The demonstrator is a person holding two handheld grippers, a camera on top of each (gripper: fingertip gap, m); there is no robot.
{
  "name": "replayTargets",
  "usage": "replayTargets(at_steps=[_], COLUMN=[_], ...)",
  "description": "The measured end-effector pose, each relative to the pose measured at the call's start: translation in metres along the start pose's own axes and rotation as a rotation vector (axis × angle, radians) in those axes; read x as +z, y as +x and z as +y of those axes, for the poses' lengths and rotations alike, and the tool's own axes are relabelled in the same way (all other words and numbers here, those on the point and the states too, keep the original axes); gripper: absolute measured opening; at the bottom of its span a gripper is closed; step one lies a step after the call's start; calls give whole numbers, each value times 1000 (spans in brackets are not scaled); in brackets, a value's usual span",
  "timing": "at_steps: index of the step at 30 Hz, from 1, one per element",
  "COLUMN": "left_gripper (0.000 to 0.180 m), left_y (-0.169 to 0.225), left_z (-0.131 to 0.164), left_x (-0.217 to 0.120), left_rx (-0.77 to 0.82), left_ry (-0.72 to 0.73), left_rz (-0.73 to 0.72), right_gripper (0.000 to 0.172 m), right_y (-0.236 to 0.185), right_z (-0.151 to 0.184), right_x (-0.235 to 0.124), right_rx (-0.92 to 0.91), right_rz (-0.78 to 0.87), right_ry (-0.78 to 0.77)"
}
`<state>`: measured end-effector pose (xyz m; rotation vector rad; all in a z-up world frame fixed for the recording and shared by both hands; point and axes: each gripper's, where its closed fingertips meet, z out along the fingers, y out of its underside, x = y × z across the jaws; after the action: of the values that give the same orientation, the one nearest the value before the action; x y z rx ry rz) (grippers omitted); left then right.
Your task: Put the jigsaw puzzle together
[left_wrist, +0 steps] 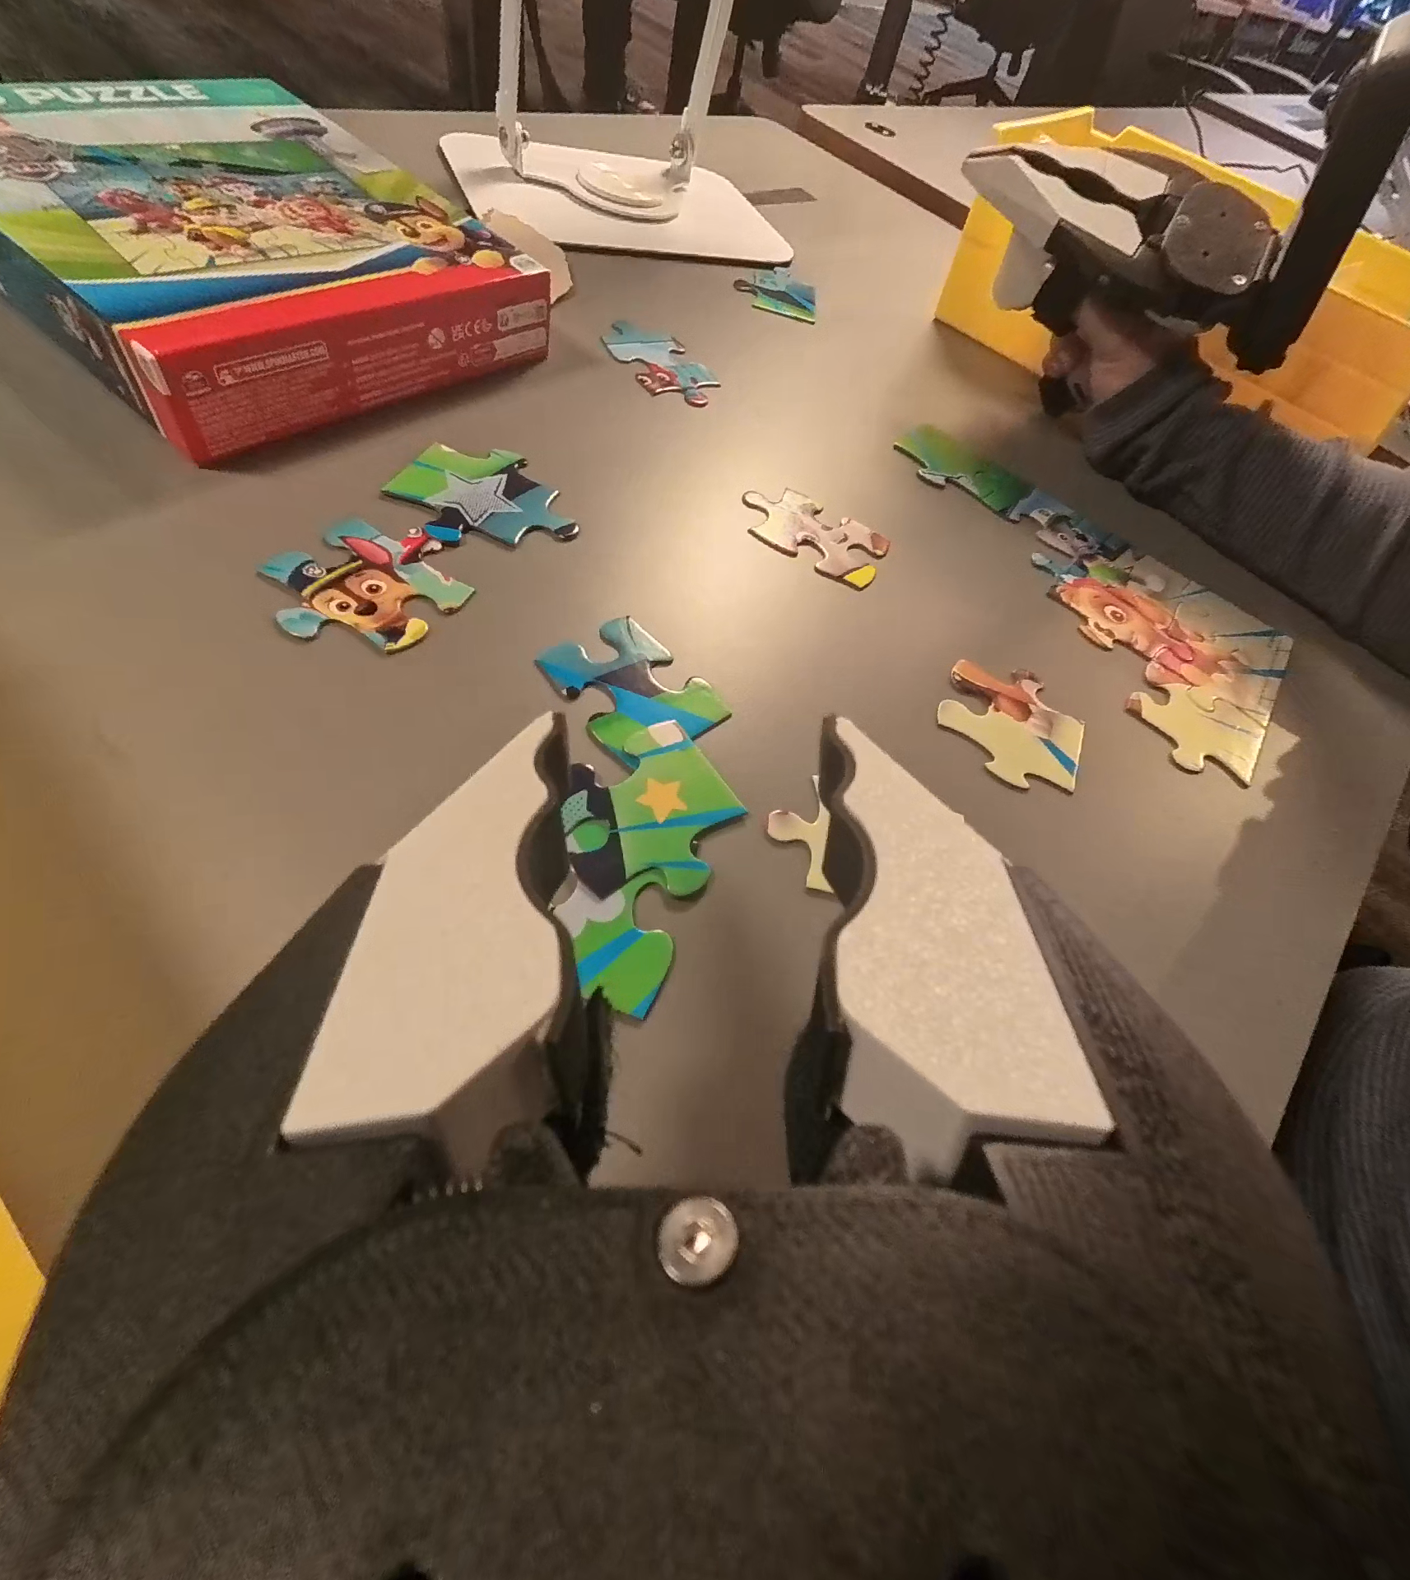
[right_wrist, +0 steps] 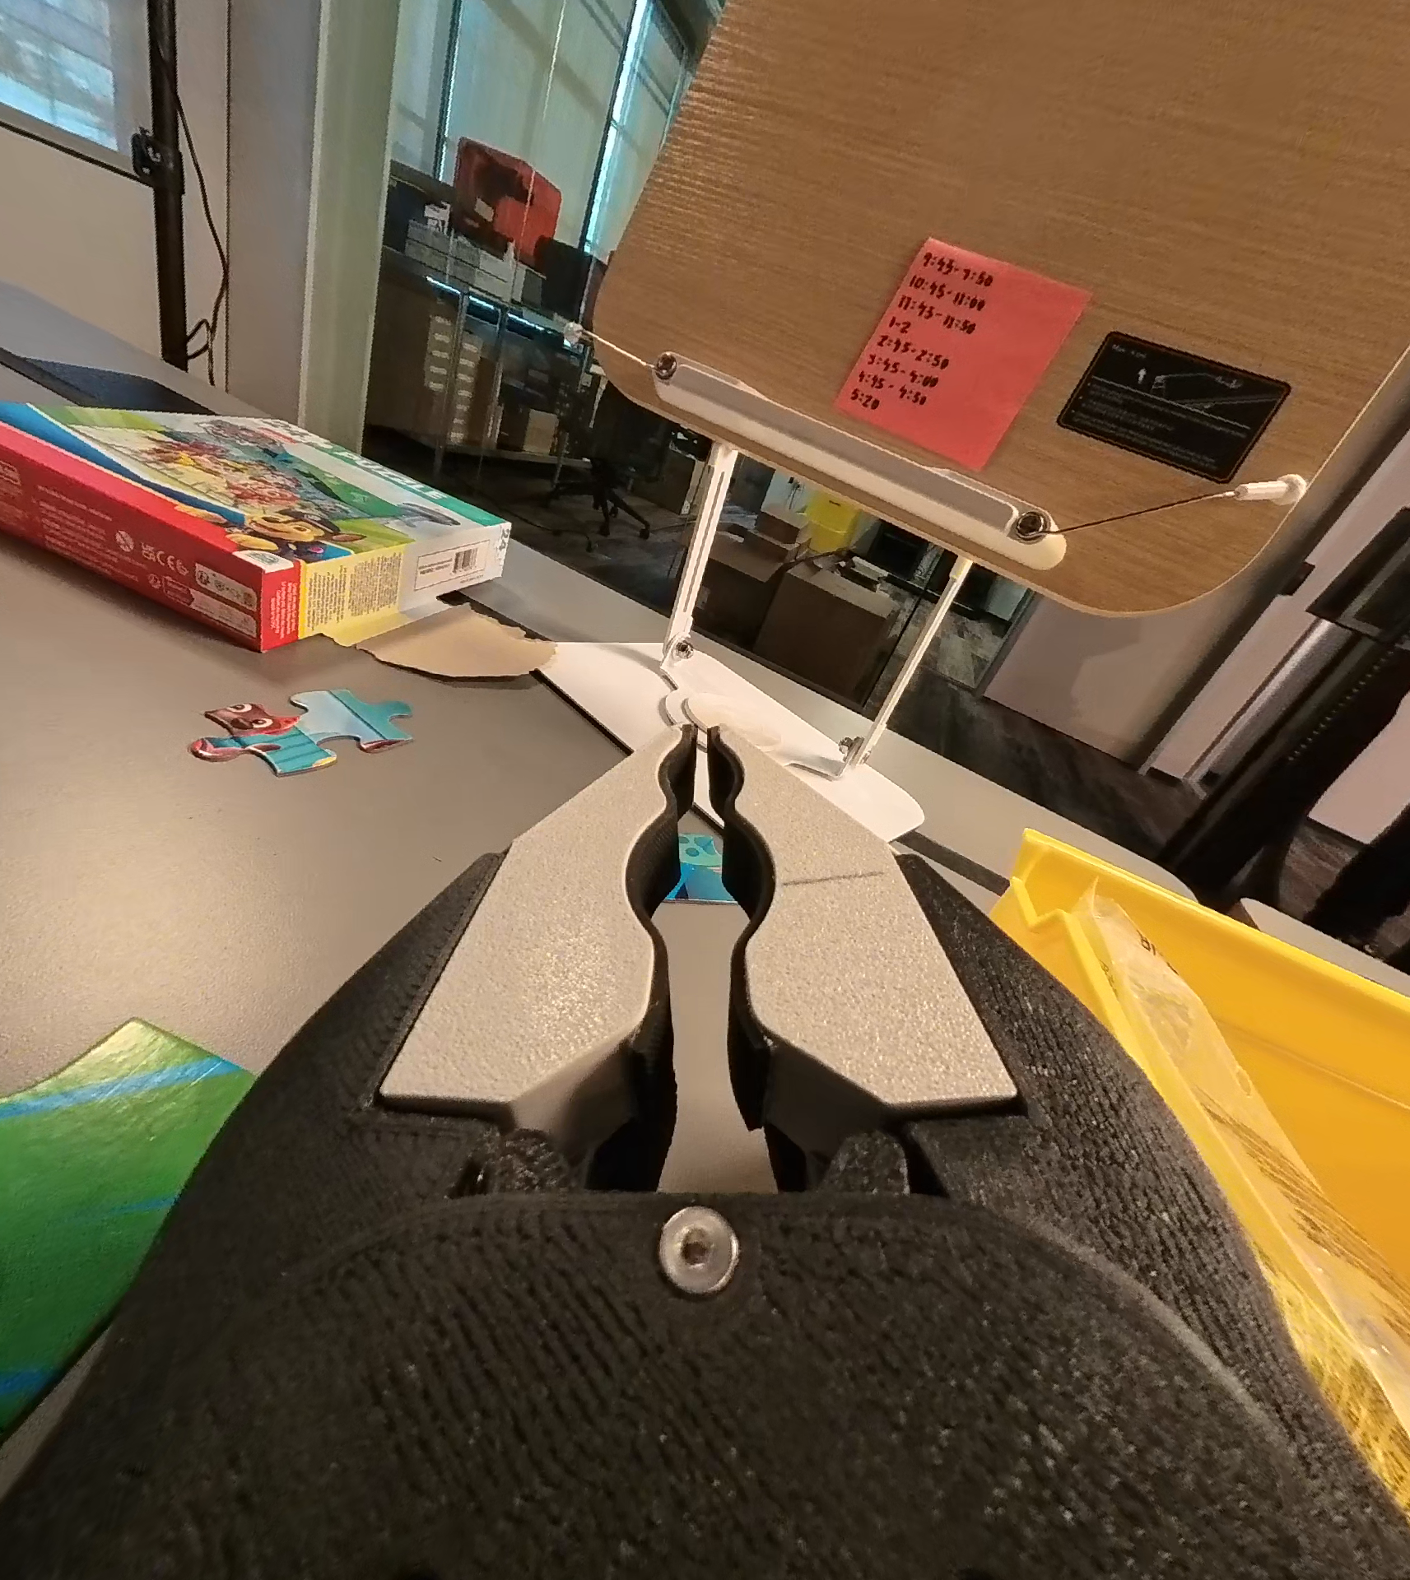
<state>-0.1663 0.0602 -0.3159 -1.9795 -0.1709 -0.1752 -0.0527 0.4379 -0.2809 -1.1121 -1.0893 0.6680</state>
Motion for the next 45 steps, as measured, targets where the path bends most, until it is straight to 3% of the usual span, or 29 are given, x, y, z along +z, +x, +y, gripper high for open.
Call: replayTargets(at_steps=[14,33,36,41,45], left_gripper=[58,59,59,67,68], left_y=[6,-7,-12,-26,-26], left_z=[-10,1,9,39,44], left_x=[-3,-7,-3,14,26], left_rx=[-28,-24,-10,98,150], left_ry=[51,6,-35,-261,-321], left_rz=[39,-22,-58,-185,-209], right_gripper=[0,0,0,0,0], right_y=[0,0,0,-1,-1], right_z=[0,0,0,0,0], right_x=[0,0,0,0,0], right_rx=[3,0,-2,-4,-3], right_rz=[2,1,1,0,-1], right_ry=[0,0,-1,-2,-1])
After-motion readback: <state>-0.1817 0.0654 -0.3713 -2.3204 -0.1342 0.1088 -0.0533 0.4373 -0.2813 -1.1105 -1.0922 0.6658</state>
